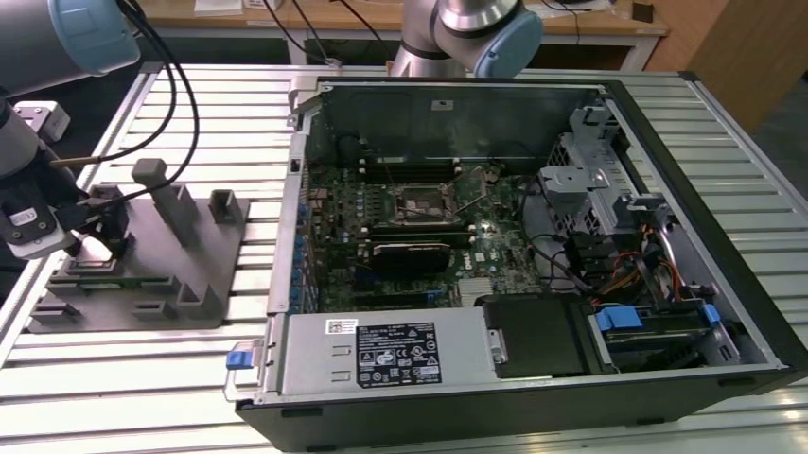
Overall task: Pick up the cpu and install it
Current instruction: 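Pick up the cpu and move it towards the insertion slot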
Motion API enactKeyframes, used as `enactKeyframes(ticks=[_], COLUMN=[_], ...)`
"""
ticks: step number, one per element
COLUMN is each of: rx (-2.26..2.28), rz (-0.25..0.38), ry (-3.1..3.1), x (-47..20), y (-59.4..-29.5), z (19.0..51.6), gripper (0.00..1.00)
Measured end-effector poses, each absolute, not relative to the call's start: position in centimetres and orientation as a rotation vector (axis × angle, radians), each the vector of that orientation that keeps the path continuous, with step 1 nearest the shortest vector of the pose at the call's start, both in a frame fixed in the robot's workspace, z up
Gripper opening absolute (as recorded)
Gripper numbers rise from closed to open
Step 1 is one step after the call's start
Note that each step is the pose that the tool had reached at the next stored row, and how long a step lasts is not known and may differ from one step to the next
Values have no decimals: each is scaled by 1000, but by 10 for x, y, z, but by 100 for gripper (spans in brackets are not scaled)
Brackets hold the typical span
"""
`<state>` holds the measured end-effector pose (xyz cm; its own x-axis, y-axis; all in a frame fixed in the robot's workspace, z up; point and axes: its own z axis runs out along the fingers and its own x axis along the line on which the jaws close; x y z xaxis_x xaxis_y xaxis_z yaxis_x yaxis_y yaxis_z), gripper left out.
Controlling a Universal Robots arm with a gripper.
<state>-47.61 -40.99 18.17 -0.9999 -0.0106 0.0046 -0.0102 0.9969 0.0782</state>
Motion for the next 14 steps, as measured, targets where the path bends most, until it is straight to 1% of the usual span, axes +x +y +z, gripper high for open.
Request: enactKeyframes(ticks=[7, 14], rx=[16, 16], rz=[-123, -123], ry=[-3135, -3134], x=[-476, -476], y=[-410, -410], z=[182, 194], gripper=[55, 55])
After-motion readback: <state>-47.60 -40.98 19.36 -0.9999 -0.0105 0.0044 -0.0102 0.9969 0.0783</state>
